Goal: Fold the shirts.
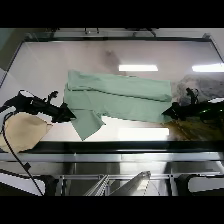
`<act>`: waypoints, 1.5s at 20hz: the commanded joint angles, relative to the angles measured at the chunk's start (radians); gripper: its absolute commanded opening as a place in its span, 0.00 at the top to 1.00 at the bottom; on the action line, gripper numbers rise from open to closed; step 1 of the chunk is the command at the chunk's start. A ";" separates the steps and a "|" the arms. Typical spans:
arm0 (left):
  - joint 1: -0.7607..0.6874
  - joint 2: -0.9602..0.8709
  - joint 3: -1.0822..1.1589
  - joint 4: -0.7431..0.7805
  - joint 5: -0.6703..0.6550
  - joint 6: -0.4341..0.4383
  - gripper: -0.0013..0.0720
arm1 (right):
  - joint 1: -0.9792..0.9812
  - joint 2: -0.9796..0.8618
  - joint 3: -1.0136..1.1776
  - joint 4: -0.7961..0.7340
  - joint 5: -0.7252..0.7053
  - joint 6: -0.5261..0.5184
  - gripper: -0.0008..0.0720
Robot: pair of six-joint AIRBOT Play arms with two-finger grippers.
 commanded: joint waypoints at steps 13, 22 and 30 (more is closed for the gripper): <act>0.115 0.199 -0.131 0.026 -0.164 0.070 0.96 | -0.229 0.055 0.000 0.012 0.299 -0.041 0.95; 0.123 0.284 -0.158 -0.188 -0.226 0.172 0.96 | -0.210 0.055 0.006 0.103 0.423 -0.045 0.96; 0.037 0.079 0.294 -0.338 -0.162 0.096 0.96 | -0.155 0.044 0.063 0.337 0.111 -0.049 0.95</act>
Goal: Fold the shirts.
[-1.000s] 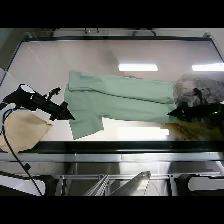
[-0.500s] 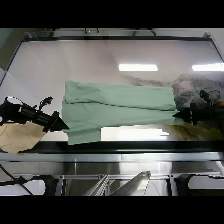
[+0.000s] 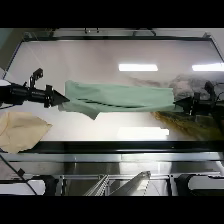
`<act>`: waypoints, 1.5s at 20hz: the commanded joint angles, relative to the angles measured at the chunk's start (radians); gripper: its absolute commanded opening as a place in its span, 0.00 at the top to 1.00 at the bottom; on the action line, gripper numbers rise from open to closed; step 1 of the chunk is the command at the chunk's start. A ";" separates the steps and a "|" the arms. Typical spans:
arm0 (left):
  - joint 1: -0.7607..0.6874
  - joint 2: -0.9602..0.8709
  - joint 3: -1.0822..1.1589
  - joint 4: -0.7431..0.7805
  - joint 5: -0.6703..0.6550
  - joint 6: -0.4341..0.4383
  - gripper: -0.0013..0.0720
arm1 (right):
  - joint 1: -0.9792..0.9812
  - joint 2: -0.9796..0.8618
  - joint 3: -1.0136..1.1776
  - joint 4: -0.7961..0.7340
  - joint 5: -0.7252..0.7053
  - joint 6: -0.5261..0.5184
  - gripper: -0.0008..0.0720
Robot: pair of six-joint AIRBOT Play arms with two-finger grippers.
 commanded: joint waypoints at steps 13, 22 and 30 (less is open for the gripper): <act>-0.054 -0.649 0.750 -0.052 0.001 -0.124 0.96 | 0.168 -0.177 0.082 0.071 -0.475 -0.254 0.81; 0.005 -0.522 0.769 -0.326 0.103 -0.123 0.96 | 0.053 -0.155 0.282 -0.164 -0.280 0.024 0.12; -0.029 -0.594 0.674 -0.325 0.137 -0.124 0.50 | 0.148 -0.175 0.282 -0.164 -0.283 0.024 0.11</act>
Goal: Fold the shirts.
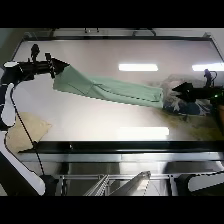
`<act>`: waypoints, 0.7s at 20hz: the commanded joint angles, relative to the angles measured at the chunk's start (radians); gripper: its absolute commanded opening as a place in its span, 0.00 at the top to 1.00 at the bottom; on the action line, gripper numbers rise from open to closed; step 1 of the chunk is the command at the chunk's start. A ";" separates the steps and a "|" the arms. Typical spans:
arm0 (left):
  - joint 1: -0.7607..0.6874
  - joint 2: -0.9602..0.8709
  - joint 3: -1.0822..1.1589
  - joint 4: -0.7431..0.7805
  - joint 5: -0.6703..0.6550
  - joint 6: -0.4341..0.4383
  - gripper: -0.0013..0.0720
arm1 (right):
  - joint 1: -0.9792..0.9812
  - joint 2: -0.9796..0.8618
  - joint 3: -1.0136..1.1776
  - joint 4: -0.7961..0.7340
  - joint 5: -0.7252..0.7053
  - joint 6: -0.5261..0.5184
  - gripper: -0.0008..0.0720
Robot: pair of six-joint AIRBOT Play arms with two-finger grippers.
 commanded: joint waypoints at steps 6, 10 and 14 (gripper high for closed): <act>0.066 -0.063 0.099 -0.008 -0.022 0.002 0.01 | 0.047 -0.006 0.003 -0.011 0.044 0.011 0.11; 0.168 -0.022 0.186 -0.016 -0.005 -0.006 0.01 | 0.052 -0.038 0.003 -0.035 0.041 0.042 0.11; 0.190 0.083 0.035 -0.014 -0.023 0.036 0.25 | 0.067 -0.095 0.003 -0.032 0.033 0.084 0.11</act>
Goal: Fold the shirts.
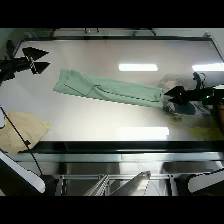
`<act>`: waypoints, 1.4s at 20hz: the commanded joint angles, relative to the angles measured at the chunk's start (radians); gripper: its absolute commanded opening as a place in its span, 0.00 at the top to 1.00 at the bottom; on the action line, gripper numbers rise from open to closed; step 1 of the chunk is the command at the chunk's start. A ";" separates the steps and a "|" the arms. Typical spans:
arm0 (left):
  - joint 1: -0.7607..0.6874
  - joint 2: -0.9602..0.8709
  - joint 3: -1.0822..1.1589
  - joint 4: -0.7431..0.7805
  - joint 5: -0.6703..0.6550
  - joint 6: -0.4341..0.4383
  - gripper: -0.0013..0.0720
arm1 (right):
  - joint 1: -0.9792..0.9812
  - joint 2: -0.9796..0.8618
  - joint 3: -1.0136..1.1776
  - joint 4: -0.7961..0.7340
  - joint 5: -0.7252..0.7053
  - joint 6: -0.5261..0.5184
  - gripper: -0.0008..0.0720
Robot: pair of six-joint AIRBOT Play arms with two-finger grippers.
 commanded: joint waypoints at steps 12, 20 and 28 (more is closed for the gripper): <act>-0.315 0.060 -0.105 0.237 -0.019 0.131 0.99 | 0.198 -0.041 0.056 0.138 -0.029 0.018 0.96; -0.534 0.061 -0.105 0.312 -0.158 0.113 0.99 | 0.006 0.087 0.325 -0.135 0.307 0.184 0.97; -0.533 0.253 -0.105 0.311 -0.185 0.098 0.99 | 0.125 0.095 0.406 0.138 0.293 0.204 0.96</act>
